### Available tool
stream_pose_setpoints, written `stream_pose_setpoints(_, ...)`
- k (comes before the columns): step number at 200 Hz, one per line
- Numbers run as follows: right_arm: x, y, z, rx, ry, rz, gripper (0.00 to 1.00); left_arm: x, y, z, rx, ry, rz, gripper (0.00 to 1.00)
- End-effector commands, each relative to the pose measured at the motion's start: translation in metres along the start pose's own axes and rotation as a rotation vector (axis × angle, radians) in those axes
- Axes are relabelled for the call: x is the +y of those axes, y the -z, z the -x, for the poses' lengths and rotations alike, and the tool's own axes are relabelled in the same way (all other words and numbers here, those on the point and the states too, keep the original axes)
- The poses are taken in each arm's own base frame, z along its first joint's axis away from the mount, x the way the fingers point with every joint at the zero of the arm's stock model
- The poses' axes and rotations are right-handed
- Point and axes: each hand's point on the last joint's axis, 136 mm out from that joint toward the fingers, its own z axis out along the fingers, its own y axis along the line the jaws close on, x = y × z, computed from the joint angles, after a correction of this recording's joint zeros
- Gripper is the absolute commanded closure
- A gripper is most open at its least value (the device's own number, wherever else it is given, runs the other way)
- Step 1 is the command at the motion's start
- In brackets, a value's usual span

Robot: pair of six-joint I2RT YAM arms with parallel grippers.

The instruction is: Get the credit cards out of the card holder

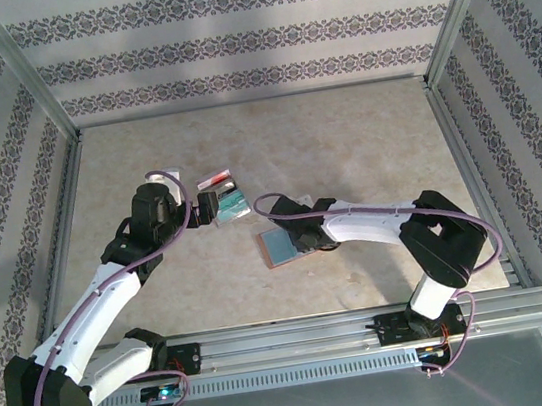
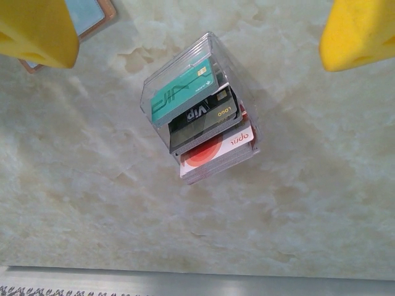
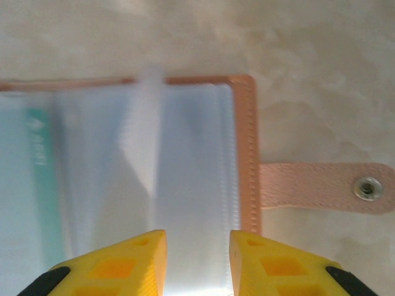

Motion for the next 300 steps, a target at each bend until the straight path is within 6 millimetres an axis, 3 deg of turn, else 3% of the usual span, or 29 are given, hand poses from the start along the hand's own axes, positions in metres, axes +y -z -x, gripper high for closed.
stream_pose_setpoints(1,-0.009,-0.001,-0.003,-0.011,-0.032,-0.014,0.68,0.002,0.0,-0.011,0.027,0.014,0.016,0.0)
stream_pose_setpoints(47,-0.012,0.006,0.0,-0.031,-0.057,0.007,0.69,0.002,-0.007,-0.026,0.073,0.022,0.014,0.0)
stream_pose_setpoints(64,-0.015,0.012,0.004,-0.046,-0.075,0.022,0.68,-0.004,-0.011,-0.038,0.105,0.003,0.011,0.14)
stream_pose_setpoints(83,-0.019,0.013,0.006,-0.056,-0.097,0.037,0.68,-0.033,-0.019,-0.056,0.143,-0.016,-0.068,0.32)
stream_pose_setpoints(99,-0.021,0.012,0.006,-0.054,-0.11,0.047,0.68,-0.068,-0.027,-0.075,0.18,-0.018,-0.166,0.53)
stream_pose_setpoints(111,-0.022,0.01,0.005,-0.049,-0.12,0.05,0.68,-0.095,-0.033,-0.092,0.221,-0.044,-0.225,0.58)
stream_pose_setpoints(138,-0.027,0.011,0.004,-0.05,-0.136,0.054,0.68,-0.134,-0.05,-0.124,0.294,-0.052,-0.307,0.74)
stream_pose_setpoints(166,-0.033,0.02,0.006,-0.08,-0.163,0.076,0.68,-0.154,-0.065,-0.14,0.343,-0.061,-0.343,0.75)
stream_pose_setpoints(180,-0.033,0.027,0.006,-0.101,-0.17,0.106,0.68,-0.151,-0.069,-0.14,0.335,-0.041,-0.317,0.73)
stream_pose_setpoints(192,-0.03,0.033,0.007,-0.121,-0.175,0.148,0.68,-0.143,-0.07,-0.136,0.318,-0.019,-0.264,0.61)
stream_pose_setpoints(210,-0.024,0.039,0.004,-0.129,-0.177,0.192,0.68,-0.125,-0.071,-0.132,0.297,0.016,-0.174,0.52)
stream_pose_setpoints(222,-0.017,0.044,0.004,-0.139,-0.161,0.205,0.68,-0.114,-0.073,-0.128,0.282,0.057,-0.134,0.41)
stream_pose_setpoints(240,0.002,0.051,0.005,-0.149,-0.117,0.226,0.68,-0.1,-0.075,-0.121,0.258,0.111,-0.094,0.36)
stream_pose_setpoints(260,0.032,0.055,0.008,-0.144,-0.059,0.254,0.68,-0.083,-0.074,-0.113,0.234,0.124,-0.032,0.21)
stream_pose_setpoints(300,0.082,0.044,0.01,-0.102,0.042,0.265,0.61,-0.046,-0.07,-0.112,0.235,0.173,0.067,0.0)
